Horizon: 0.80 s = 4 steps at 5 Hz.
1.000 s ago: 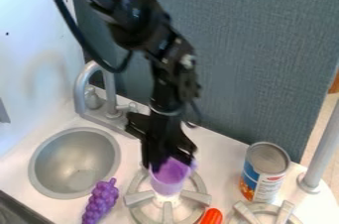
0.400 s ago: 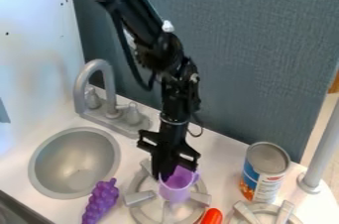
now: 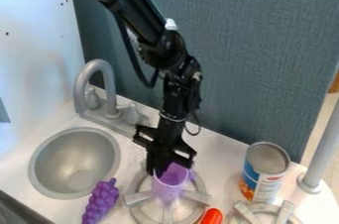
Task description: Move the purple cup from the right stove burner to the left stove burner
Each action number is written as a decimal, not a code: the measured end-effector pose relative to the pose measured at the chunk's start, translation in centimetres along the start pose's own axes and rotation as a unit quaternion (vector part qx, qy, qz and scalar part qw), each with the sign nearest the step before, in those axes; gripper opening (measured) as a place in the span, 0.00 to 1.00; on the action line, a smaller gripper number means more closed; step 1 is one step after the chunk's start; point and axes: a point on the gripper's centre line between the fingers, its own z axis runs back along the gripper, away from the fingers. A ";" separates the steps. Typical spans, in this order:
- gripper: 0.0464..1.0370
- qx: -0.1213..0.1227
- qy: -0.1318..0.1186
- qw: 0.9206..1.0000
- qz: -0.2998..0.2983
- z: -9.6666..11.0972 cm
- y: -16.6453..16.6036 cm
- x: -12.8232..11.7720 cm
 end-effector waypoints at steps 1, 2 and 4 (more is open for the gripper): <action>0.05 0.011 0.016 1.000 0.005 -0.2 1.6 -0.4; 0.05 0.003 0.011 1.000 0.005 -0.3 2.4 -0.1; 0.05 -0.095 -0.039 0.994 -0.028 -0.8 1.8 0.6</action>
